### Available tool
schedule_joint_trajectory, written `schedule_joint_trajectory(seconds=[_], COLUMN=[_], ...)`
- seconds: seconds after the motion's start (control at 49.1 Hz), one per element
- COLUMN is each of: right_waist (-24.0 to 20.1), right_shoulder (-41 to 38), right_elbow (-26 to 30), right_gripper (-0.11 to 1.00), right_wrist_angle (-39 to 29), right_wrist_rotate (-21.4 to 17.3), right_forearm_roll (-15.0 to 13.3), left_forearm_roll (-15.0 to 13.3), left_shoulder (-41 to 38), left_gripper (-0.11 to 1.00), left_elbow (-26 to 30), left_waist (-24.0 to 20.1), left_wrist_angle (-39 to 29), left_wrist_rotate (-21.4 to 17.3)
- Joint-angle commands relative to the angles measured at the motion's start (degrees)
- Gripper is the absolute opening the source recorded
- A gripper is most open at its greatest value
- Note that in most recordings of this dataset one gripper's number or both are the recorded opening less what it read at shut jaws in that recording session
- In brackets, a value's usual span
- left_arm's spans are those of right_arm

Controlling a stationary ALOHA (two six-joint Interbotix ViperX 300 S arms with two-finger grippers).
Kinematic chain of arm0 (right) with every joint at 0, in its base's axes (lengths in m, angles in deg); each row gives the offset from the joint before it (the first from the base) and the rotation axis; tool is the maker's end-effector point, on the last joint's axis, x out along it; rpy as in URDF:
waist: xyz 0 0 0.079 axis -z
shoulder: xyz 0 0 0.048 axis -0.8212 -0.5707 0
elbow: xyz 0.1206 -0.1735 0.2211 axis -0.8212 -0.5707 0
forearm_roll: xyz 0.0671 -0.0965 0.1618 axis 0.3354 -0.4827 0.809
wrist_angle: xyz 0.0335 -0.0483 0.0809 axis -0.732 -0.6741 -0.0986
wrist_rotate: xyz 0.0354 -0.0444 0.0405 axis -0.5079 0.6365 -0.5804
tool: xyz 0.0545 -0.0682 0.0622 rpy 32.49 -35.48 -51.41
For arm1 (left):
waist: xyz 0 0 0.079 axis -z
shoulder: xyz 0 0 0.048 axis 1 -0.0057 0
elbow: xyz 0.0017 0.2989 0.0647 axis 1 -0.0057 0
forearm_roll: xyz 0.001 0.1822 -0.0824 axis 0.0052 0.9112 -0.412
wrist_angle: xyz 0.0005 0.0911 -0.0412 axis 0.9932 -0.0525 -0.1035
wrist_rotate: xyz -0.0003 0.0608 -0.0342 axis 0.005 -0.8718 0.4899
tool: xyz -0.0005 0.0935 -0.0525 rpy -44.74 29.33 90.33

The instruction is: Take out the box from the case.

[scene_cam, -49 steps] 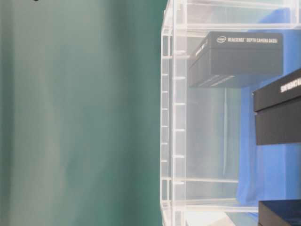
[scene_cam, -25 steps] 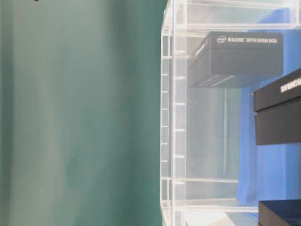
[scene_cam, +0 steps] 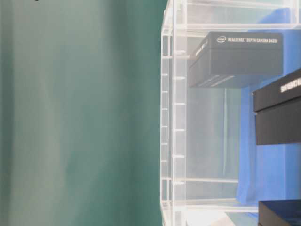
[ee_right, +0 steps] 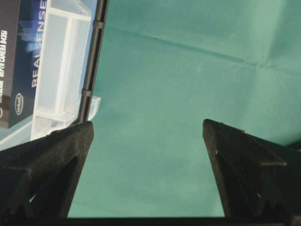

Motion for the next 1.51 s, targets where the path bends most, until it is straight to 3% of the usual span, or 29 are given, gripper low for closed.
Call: schedule_joint_trajectory(seconds=[0.0, 0.163, 0.265, 0.814, 1.058, 1.486], right_waist=[0.0, 0.0, 0.0, -0.7, -2.9, -6.3], right_shoulder=[0.6, 0.6, 0.6, -1.7, -8.9, -23.2], right_elbow=[1.0, 1.0, 1.0, 2.5, 7.7, 22.1], right_gripper=[0.93, 0.93, 0.93, 0.93, 0.93, 0.93], right_wrist_angle=[0.1, 0.1, 0.1, 1.2, 4.0, 4.0], right_wrist_rotate=[-0.1, -0.2, -0.4, -2.7, -4.2, -5.2], right_forearm_roll=[0.0, 0.0, 0.0, 0.4, 0.6, 0.5], left_forearm_roll=[0.0, 0.0, 0.0, -0.9, -0.9, -0.9], left_shoulder=[1.0, 1.0, 0.8, -0.4, -0.3, 1.1], left_gripper=[0.98, 0.98, 0.98, 0.98, 0.98, 0.98], left_elbow=[0.4, 0.7, 0.9, 1.1, 0.7, -0.5], left_waist=[-4.0, -9.0, -9.8, -9.1, -9.1, -8.6], left_wrist_angle=[0.1, 0.5, 0.7, 2.9, 3.4, 3.7], left_wrist_rotate=[-3.0, -8.4, -9.7, -9.4, -9.7, -10.0])
